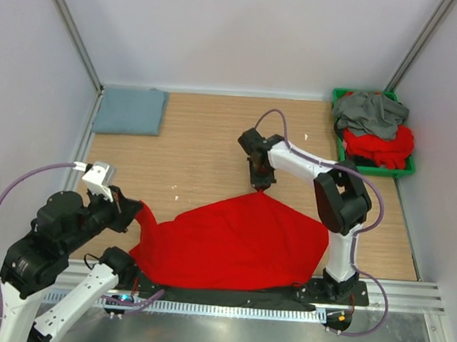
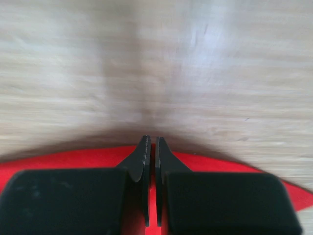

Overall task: Fold and stack the t-shirts
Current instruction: Flatten the tshirt out

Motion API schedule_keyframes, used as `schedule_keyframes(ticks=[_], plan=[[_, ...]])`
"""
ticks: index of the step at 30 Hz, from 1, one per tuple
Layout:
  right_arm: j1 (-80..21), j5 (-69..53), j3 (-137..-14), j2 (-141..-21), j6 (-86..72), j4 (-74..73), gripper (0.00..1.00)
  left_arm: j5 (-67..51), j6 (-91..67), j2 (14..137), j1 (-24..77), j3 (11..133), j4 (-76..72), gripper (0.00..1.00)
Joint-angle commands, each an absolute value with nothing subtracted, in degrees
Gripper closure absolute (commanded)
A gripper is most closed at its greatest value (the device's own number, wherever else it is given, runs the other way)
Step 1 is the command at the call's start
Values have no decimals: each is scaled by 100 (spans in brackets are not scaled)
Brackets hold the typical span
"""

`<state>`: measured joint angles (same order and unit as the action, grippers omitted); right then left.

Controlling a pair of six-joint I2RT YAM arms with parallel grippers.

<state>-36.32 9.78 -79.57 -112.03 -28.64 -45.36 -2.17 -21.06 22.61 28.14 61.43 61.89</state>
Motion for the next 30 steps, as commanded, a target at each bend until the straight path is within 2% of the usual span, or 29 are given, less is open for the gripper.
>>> schedule_keyframes(ticks=[1, 6, 7, 9, 11, 12, 14, 15, 16, 17, 18, 19, 21, 23, 30], plan=[[-3464, 1669, -9462, -11258, -2506, -5245, 99, -115, -2241, 2680, 2821, 6265, 5476, 100], [-2884, 1740, -12519, -11593, -2083, -6684, 99, 324, -1846, 3795, 2830, 7398, 5159, 100], [-2822, 1749, -13603, -11558, -1935, -6854, 99, 343, -1767, 4180, 2830, 7992, 5159, 100], [-2813, 1906, -14210, -11269, -1855, -7022, 99, 334, -1574, 4437, 2821, 8532, 5151, 100], [-2813, 2223, -13496, -10164, -1951, -6822, 99, 308, -1503, 4491, 2821, 8982, 5080, 100], [-2813, 2293, -12056, -9586, -2012, -6307, 99, 273, -1459, 4448, 2821, 9000, 5019, 100], [-2813, 2382, -10345, -7890, -2407, -5280, 99, 220, -1433, 4220, 2830, 8825, 4975, 100], [-2804, 2373, -8639, -7362, -2591, -4934, 99, 141, -1441, 4106, 2830, 8476, 4957, 100], [-2795, 2347, -7830, -6887, -2862, -4635, 81, 132, -1485, 3948, 2821, 8246, 4914, 100], [-2786, 2321, -7100, -6029, -3379, -4249, 61, 123, -1511, 3677, 2830, 8009, 4870, 100], [-2777, 2312, -5918, -5751, -3645, -4141, 37, 97, -1573, 3517, 2830, 7554, 4878, 100], [-2777, 2320, -5454, -5496, -3891, -4114, 1, 88, -1617, 3385, 2830, 7324, 4887, 100], [-2733, 2364, -4802, -5379, -4315, -4262, 0, 62, -1678, 3033, 2830, 6901, 4948, 100], [-2733, 2539, -4807, -5528, -4359, -4472, 0, 88, -1758, 2875, 2830, 6461, 5036, 100], [-2733, 2883, -5765, -6126, -4219, -4615, 0, 220, -1925, 2444, 2830, 5846, 4896, 100]])
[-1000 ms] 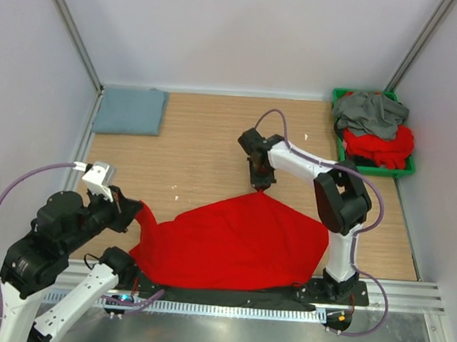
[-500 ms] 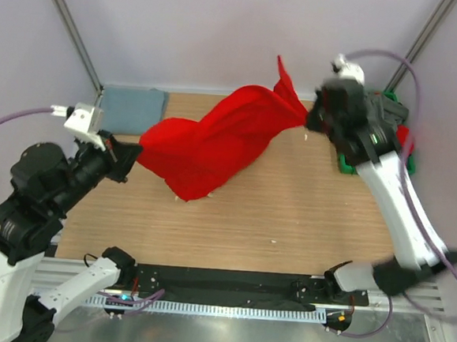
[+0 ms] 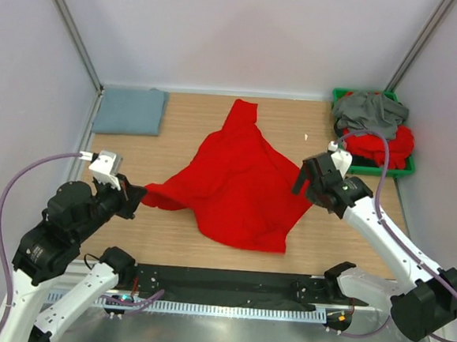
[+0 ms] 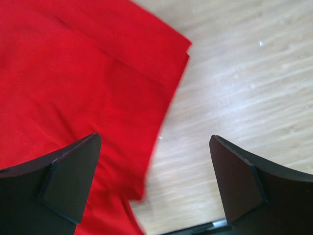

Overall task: Fold and stack the t-shirts
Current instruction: Flatten the tshirt out

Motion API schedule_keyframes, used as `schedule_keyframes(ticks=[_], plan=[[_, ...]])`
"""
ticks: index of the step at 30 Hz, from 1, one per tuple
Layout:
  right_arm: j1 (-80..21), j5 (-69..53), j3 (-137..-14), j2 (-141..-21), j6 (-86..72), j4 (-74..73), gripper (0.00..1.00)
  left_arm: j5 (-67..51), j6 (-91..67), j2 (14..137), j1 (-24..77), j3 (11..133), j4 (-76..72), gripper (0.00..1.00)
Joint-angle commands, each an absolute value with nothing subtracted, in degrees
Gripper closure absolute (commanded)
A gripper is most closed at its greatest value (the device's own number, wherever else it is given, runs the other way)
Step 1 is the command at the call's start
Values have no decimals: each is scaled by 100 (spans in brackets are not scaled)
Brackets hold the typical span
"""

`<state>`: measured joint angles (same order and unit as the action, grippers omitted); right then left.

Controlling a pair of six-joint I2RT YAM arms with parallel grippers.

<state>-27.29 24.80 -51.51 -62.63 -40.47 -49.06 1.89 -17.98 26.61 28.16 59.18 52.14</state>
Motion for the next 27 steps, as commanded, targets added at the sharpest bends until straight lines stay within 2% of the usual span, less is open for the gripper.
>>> schedule_keyframes(ticks=[1, 4, 7, 10, 12, 15, 17, 21, 27], plan=[[-2725, 2848, -5766, -6161, -4201, -4571, 0, 228, -1942, 2374, 2830, 5775, 4887, 100], [-2725, 2420, -5582, -6231, -4192, -4325, 1, 264, -2013, 2251, 2830, 5608, 4825, 100], [-2803, 1577, -5301, -6267, -4297, -4070, 8, 237, -2004, 2101, 2839, 5450, 4641, 100], [-3171, 1249, -5010, -6162, -4552, -3981, 14, 246, -2074, 2048, 2830, 5274, 4491, 100], [-3812, 1134, -4722, -5960, -4920, -3912, 19, 255, -2100, 1995, 2830, 5186, 4412, 100], [-4971, 1186, -4483, -5967, -5632, -3955, 18, 316, -2118, 1951, 2830, 5098, 4351, 100], [-6004, 1562, -4456, -6090, -6062, -4217, 18, 325, -2136, 1925, 2830, 5071, 4333, 100], [-7290, 1994, -4334, -6459, -7247, -4719, 24, 360, -2144, 1881, 2830, 5045, 4333, 100], [-8322, 1995, -4271, -7249, -7927, -4614, 27, 360, -2145, 1898, 2830, 5010, 4298, 100]])
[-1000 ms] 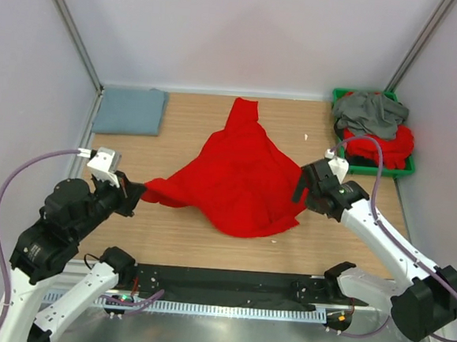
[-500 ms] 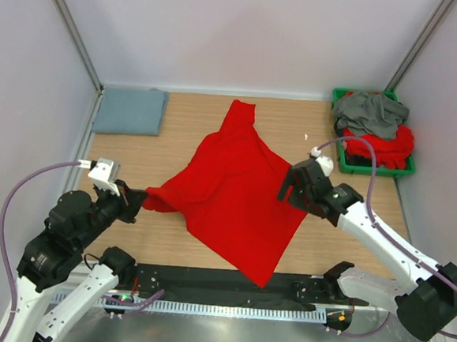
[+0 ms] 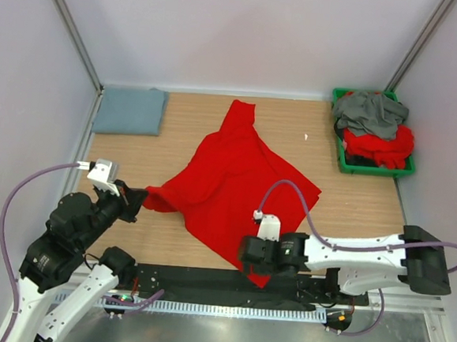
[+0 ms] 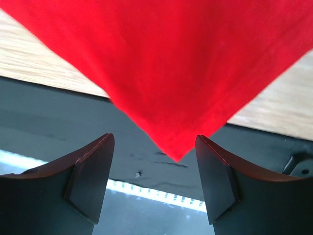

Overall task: Fold and stack the t-shirts
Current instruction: Flatten the tshirt out

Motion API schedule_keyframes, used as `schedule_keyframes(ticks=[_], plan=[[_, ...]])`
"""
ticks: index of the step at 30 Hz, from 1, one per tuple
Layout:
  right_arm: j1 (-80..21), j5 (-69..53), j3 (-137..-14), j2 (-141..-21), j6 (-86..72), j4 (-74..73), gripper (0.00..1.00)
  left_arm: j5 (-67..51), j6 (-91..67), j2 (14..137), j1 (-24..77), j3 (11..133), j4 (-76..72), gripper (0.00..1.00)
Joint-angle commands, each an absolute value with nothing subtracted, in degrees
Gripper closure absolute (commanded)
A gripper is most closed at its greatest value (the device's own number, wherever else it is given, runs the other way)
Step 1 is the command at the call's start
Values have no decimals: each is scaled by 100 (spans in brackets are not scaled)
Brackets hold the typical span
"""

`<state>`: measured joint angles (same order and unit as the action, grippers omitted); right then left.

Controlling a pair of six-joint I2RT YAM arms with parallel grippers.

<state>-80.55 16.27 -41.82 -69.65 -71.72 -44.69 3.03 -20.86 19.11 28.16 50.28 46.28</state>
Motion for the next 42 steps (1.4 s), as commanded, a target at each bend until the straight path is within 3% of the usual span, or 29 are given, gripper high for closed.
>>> schedule_keyframes(ticks=[1, 8, 13, 22, 25, 28, 30, 32, 37, 42], plan=[[-8515, 2021, -4341, -7538, -7989, -4771, 27, 352, -2145, 1907, 2830, 5018, 4298, 100], [-8947, 2065, -4816, -8270, -8068, -5194, 27, 395, -2153, 1846, 2830, 5010, 4298, 100], [-9035, 1934, -4597, -8271, -8156, -5028, 39, 422, -2162, 1854, 2830, 5010, 4298, 100], [-9158, 1907, -4097, -8288, -8376, -4668, 50, 439, -2171, 1881, 2830, 5010, 4307, 100], [-9150, 1969, -4008, -8297, -8385, -4641, 59, 439, -2171, 1907, 2830, 5001, 4307, 100], [-9158, 2065, -4008, -8262, -8367, -4676, 74, 439, -2171, 1907, 2830, 5010, 4307, 100], [-9167, 2162, -4095, -8165, -8376, -4754, 90, 448, -2171, 1925, 2830, 5010, 4307, 100], [-9158, 2399, -4323, -8025, -8376, -5096, 99, 457, -2162, 1951, 2830, 5071, 4333, 100], [-9141, 3496, -5491, -7621, -8306, -6729, 99, 685, -2101, 2232, 2830, 5763, 4719, 100], [-8956, 5455, -8003, -7418, -7746, -8442, 99, 826, -1829, 2987, 2830, 7108, 5009, 100]])
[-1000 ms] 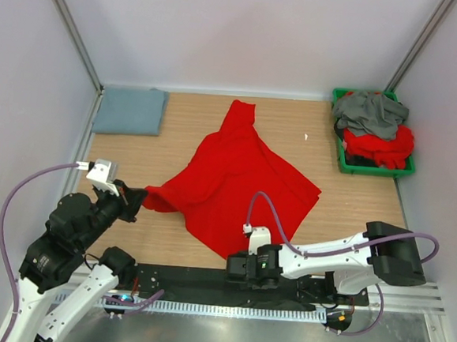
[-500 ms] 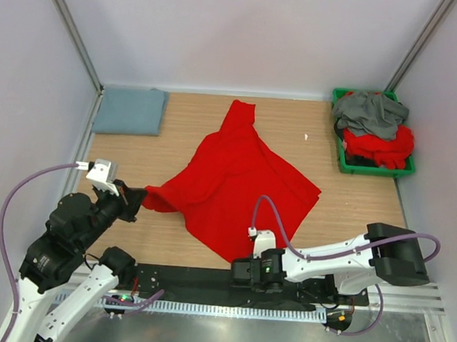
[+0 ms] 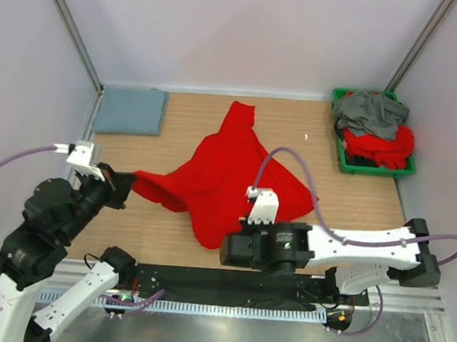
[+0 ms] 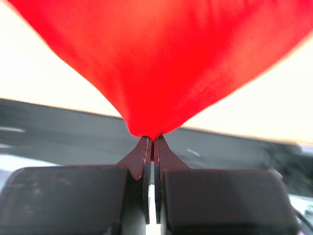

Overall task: Fold and stack the t-shirts
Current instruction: Flatten the tshirt out

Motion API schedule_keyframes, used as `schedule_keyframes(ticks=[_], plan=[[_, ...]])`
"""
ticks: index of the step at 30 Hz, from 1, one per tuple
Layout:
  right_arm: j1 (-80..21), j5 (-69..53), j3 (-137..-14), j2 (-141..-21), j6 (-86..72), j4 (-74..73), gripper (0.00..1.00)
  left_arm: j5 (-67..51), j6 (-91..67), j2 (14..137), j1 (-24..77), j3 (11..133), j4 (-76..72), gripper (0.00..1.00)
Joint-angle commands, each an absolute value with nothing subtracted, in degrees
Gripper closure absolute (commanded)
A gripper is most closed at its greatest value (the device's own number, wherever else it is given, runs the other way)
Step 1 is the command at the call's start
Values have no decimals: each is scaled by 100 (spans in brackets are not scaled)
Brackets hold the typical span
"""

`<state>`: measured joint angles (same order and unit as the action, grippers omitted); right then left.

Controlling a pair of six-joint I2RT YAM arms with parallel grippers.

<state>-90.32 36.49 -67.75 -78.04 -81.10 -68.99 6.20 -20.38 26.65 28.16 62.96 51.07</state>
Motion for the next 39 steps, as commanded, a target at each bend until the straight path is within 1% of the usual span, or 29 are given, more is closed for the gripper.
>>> schedule_keyframes(ticks=[1, 2, 3, 4, 5, 6, 7, 8, 9, 10, 11, 12, 13, 15, 17, 22, 23, 27, 32, 33, 35, 36, 39], plan=[[-8939, 5797, -8877, -7444, -7578, -8620, 99, 878, -1654, 3119, 2830, 7693, 5027, 100], [-8930, 6053, -9286, -7444, -7211, -8622, 99, 914, -1557, 3242, 2830, 7995, 5062, 100], [-8930, 6543, -9690, -7453, -6407, -8587, 99, 914, -1443, 3522, 2830, 8285, 5089, 100], [-8921, 6757, -10103, -7497, -6033, -8552, 99, 940, -1250, 3638, 2830, 8888, 5098, 100], [-8921, 6941, -10882, -7514, -5586, -8500, 99, 932, -1152, 3778, 2830, 9190, 5098, 100], [-8930, 7274, -11272, -7541, -5163, -8264, 99, 906, -1064, 3971, 2830, 9489, 5089, 100], [-8930, 7347, -11929, -7532, -4141, -8044, 99, 888, -898, 4103, 2830, 10075, 5080, 100], [-8921, 7417, -12144, -7454, -3644, -7746, 99, 896, -836, 4200, 2830, 10377, 5063, 100], [-8921, 7496, -12277, -7349, -3178, -6986, 99, 896, -774, 4297, 2830, 10945, 5054, 100], [-8930, 7480, -12331, -7026, -2137, -6509, 99, 879, -713, 4507, 2830, 11212, 5045, 100], [-8921, 7419, -12296, -6848, -1718, -6034, 99, 879, -616, 4587, 2830, 11450, 5028, 100], [-8930, 7305, -12226, -6655, -1288, -5159, 99, 809, -554, 4657, 2839, 11835, 4966, 100], [-8930, 7217, -12078, -6279, -631, -4768, 99, 782, -502, 4745, 2848, 11995, 4922, 100], [-8921, 6988, -12015, -5987, -134, -4073, 99, 643, -405, 4781, 2848, 12294, 4573, 100], [-8921, 6699, -11901, -5627, 391, -3789, 99, 423, -352, 4781, 2839, 12436, 4012, 100], [-8860, 5996, -11550, -5011, 720, -3402, 99, -385, -150, 5158, 2839, 13481, 3586, 100], [-8746, 5603, -11462, -4905, 738, -3367, 99, -482, -141, 5229, 2839, 13552, 3455, 100], [-8229, 4519, -11206, -4580, 879, -3366, 99, -826, -149, 5370, 2839, 13631, 2971, 100], [-7569, 3386, -11329, -4492, 870, -3735, 99, -1246, -26, 5555, 2839, 13729, 2795, 100], [-7324, 2914, -11320, -4439, 870, -3761, 99, -1379, -26, 5563, 2839, 13711, 2786, 100], [-7076, 2411, -11276, -4184, 870, -3718, 99, -1598, -26, 5537, 2839, 13676, 2716, 100], [-6953, 1930, -11259, -4062, 879, -3631, 98, -1904, -26, 5520, 2839, 13693, 2707, 100], [-6636, 1478, -11311, -3666, 879, -3429, 99, -2179, -26, 5458, 2839, 13693, 2646, 100]])
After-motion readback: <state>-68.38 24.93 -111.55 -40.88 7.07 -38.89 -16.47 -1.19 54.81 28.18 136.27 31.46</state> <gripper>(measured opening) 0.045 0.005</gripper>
